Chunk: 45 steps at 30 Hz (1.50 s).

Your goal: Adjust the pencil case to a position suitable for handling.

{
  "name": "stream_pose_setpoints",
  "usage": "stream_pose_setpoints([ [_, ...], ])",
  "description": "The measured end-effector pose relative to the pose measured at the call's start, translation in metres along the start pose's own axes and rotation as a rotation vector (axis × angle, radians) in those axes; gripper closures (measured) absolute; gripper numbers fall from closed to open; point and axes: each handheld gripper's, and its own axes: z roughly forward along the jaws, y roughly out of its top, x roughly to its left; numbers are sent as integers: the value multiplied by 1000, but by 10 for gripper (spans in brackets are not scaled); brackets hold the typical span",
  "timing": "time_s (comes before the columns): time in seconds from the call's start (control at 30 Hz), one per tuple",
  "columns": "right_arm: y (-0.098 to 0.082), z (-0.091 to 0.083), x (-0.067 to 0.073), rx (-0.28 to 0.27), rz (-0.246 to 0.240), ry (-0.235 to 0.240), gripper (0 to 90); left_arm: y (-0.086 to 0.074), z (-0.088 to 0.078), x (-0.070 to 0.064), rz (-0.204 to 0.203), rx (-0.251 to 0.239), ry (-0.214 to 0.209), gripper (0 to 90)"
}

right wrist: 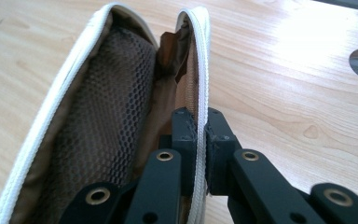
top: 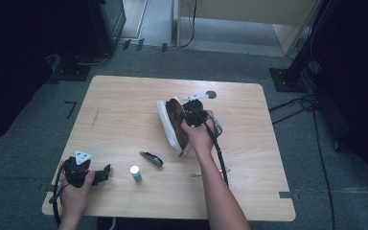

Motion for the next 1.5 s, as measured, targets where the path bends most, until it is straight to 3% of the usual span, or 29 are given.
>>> stream_pose_setpoints([
  [0.17, -6, -9, -9, 9, -71, 68, 854, 0, 0, -1, 7, 2, -3, 0],
  [0.33, -13, -15, -14, 13, -123, 83, 828, 0, 0, -1, 5, -1, -3, 0],
  [0.43, -14, -18, -15, -15, -114, 82, 594, 0, 0, -1, 5, -1, -3, 0],
  [0.6, -19, -37, -16, -53, -136, 117, 394, 0, 0, -1, 6, -1, -3, 0],
  [0.67, -22, -47, -17, -74, -149, 124, 359, 0, 0, -1, 6, -1, -3, 0],
  [1.07, -58, -105, -38, -166, -135, 130, 362, 0, 0, -1, 6, -1, -3, 0],
  [1.27, -91, -120, -50, -173, -120, 124, 373, 0, 0, -1, 6, 0, -3, 0],
  [1.5, -128, -125, -59, -159, -81, 122, 378, 1, 0, -1, 7, 1, -3, 0],
])
